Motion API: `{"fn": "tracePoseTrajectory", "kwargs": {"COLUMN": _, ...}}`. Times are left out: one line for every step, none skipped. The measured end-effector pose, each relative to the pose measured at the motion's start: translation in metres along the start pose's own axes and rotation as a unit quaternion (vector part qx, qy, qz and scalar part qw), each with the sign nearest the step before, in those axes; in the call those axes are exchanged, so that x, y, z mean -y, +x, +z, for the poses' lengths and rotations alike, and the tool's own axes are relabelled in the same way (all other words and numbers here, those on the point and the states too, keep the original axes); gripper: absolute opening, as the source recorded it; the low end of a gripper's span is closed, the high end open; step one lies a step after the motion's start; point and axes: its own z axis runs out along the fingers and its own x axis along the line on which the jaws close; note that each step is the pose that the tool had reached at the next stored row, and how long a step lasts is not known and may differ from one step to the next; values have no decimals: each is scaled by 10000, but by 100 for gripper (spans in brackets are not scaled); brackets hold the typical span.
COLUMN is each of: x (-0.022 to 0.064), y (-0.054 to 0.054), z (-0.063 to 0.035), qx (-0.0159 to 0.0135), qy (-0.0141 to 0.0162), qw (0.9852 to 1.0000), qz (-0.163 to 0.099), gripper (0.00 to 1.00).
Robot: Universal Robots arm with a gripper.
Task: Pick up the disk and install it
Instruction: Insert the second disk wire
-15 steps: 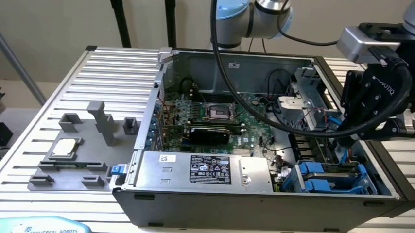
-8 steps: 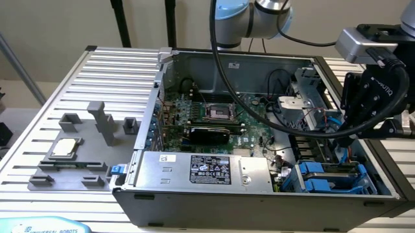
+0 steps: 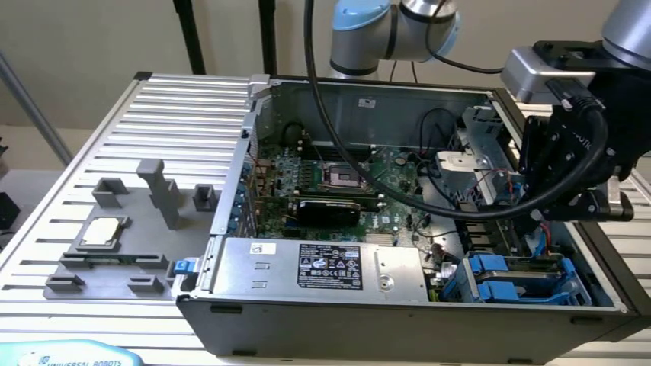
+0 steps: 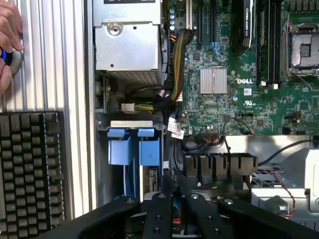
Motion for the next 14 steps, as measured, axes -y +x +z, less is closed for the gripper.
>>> {"fn": "tracePoseTrajectory", "kwargs": {"x": -4, "y": 22, "z": 15, "qx": 6, "qy": 11, "qw": 10000, "qz": 0, "gripper": 16}}
{"fn": "tracePoseTrajectory", "kwargs": {"x": -3, "y": 46, "z": 27, "qx": 11, "qy": 17, "qw": 10000, "qz": 0, "gripper": 16}}
{"fn": "tracePoseTrajectory", "kwargs": {"x": -2, "y": 78, "z": 41, "qx": 21, "qy": 20, "qw": 10000, "qz": 0, "gripper": 16}}
{"fn": "tracePoseTrajectory", "kwargs": {"x": -1, "y": 108, "z": 55, "qx": 35, "qy": 23, "qw": 10000, "qz": -1, "gripper": 16}}
{"fn": "tracePoseTrajectory", "kwargs": {"x": 0, "y": 137, "z": 68, "qx": 50, "qy": 25, "qw": 10000, "qz": -1, "gripper": 16}}
{"fn": "tracePoseTrajectory", "kwargs": {"x": 1, "y": 163, "z": 80, "qx": 66, "qy": 28, "qw": 10000, "qz": -1, "gripper": 16}}
{"fn": "tracePoseTrajectory", "kwargs": {"x": 2, "y": 184, "z": 92, "qx": 87, "qy": 34, "qw": 10000, "qz": -1, "gripper": 16}}
{"fn": "tracePoseTrajectory", "kwargs": {"x": 3, "y": 195, "z": 100, "qx": 109, "qy": 43, "qw": 9999, "qz": -1, "gripper": 16}}
{"fn": "tracePoseTrajectory", "kwargs": {"x": 3, "y": 201, "z": 108, "qx": 131, "qy": 53, "qw": 9999, "qz": -1, "gripper": 16}}
{"fn": "tracePoseTrajectory", "kwargs": {"x": 3, "y": 206, "z": 115, "qx": 150, "qy": 65, "qw": 9999, "qz": -3, "gripper": 16}}
{"fn": "tracePoseTrajectory", "kwargs": {"x": 4, "y": 210, "z": 124, "qx": 167, "qy": 76, "qw": 9998, "qz": -5, "gripper": 16}}
{"fn": "tracePoseTrajectory", "kwargs": {"x": 4, "y": 214, "z": 133, "qx": 182, "qy": 87, "qw": 9998, "qz": -7, "gripper": 16}}
{"fn": "tracePoseTrajectory", "kwargs": {"x": 4, "y": 218, "z": 142, "qx": 196, "qy": 99, "qw": 9998, "qz": -10, "gripper": 16}}
{"fn": "tracePoseTrajectory", "kwargs": {"x": 5, "y": 220, "z": 151, "qx": 208, "qy": 108, "qw": 9997, "qz": -13, "gripper": 16}}
